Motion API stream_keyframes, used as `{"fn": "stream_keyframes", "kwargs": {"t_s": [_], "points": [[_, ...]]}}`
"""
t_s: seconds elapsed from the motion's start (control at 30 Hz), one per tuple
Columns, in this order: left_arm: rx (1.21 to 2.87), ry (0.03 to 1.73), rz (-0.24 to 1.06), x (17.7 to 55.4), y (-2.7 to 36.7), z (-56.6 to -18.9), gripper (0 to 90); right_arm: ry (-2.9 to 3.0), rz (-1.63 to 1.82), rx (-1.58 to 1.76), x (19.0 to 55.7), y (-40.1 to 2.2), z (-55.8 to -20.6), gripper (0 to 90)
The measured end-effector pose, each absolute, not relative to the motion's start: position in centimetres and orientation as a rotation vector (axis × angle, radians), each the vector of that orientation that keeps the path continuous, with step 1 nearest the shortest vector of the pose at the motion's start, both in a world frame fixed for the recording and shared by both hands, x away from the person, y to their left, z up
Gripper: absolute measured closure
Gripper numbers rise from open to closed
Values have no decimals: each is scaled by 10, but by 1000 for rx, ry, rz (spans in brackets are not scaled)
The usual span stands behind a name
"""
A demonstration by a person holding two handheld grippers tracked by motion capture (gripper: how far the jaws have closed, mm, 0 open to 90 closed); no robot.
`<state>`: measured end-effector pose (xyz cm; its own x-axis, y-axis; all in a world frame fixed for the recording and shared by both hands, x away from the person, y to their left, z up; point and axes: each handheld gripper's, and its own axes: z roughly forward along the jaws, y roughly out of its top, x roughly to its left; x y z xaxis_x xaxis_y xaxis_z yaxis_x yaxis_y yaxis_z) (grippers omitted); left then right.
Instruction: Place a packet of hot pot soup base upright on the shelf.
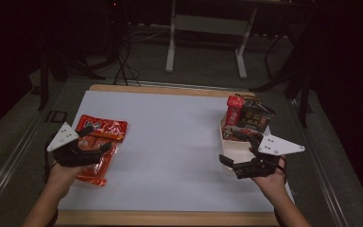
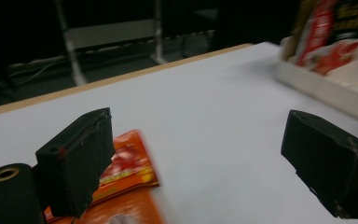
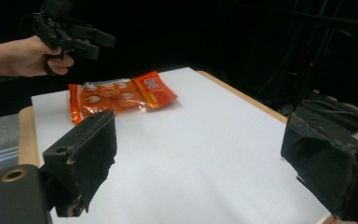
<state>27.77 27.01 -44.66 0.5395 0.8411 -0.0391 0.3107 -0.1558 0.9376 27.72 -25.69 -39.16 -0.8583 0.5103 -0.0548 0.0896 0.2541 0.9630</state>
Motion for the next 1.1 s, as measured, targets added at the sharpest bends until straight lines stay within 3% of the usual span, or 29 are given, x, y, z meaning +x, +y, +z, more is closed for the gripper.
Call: {"fn": "stream_keyframes", "kwargs": {"t_s": [0.23,0.53,0.8,1.1], "points": [[1737,1027,654,299,288,-455,111,2220,1653,517,275,-250,-394,107],[1746,1094,677,324,310,-467,198,2252,1690,503,270,-243,-393,107],[1746,1315,689,348,347,-499,288,2267,1706,483,266,-237,-393,127],[1746,1397,667,374,363,-507,290,2276,1704,491,266,-236,-395,132]]}}
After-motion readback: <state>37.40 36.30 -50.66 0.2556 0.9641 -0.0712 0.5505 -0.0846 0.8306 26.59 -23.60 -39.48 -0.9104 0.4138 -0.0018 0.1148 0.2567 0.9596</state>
